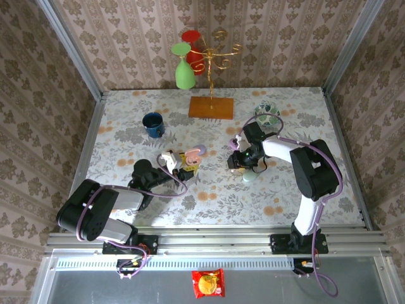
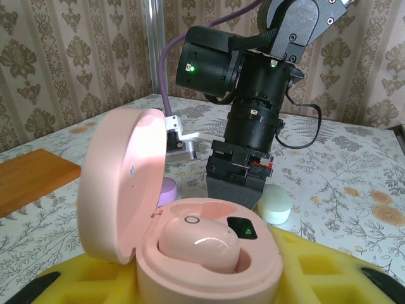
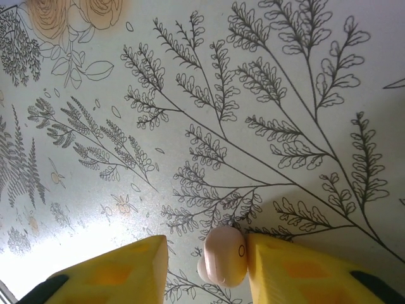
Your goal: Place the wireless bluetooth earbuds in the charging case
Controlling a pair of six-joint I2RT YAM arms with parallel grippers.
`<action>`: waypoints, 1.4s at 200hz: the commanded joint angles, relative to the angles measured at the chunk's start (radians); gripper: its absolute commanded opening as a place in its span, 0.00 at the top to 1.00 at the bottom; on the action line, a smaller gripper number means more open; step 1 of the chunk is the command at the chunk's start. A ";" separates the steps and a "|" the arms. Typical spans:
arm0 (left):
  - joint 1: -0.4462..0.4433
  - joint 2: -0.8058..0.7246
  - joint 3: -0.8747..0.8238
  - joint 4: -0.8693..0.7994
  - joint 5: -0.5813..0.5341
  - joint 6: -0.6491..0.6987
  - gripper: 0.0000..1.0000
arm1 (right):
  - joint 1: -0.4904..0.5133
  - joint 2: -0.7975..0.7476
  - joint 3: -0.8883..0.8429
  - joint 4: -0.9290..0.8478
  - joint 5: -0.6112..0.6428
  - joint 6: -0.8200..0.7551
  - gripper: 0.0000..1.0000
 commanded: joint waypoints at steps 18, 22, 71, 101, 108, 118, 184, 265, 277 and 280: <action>-0.007 0.003 0.003 0.029 0.022 0.003 0.59 | 0.005 0.019 -0.021 -0.003 -0.027 0.021 0.69; -0.007 0.004 0.003 0.029 0.021 0.002 0.59 | 0.006 0.017 -0.022 -0.003 -0.027 0.023 0.69; -0.013 0.024 0.006 0.029 0.018 0.020 0.59 | 0.007 -0.015 -0.035 0.019 0.005 0.041 0.75; -0.019 0.039 0.009 0.029 0.007 0.032 0.59 | 0.010 -0.068 -0.051 0.033 0.035 0.033 0.79; -0.019 0.041 0.009 0.029 0.006 0.032 0.59 | 0.013 -0.084 -0.059 0.042 0.044 0.028 0.80; -0.021 0.043 0.010 0.029 0.003 0.032 0.59 | 0.013 -0.102 -0.063 0.042 0.053 0.022 0.80; -0.021 0.051 0.009 0.029 0.020 0.004 0.59 | 0.114 -0.348 -0.073 0.023 0.119 -0.089 0.80; -0.024 0.059 0.029 0.029 0.063 -0.028 0.59 | 0.311 -0.483 -0.010 0.014 0.180 -0.267 0.81; -0.025 0.061 0.028 0.029 0.068 -0.026 0.59 | 0.325 -0.467 0.014 0.002 0.182 -0.278 0.81; -0.025 0.061 0.029 0.029 0.069 -0.024 0.59 | 0.329 -0.467 0.018 0.002 0.184 -0.280 0.81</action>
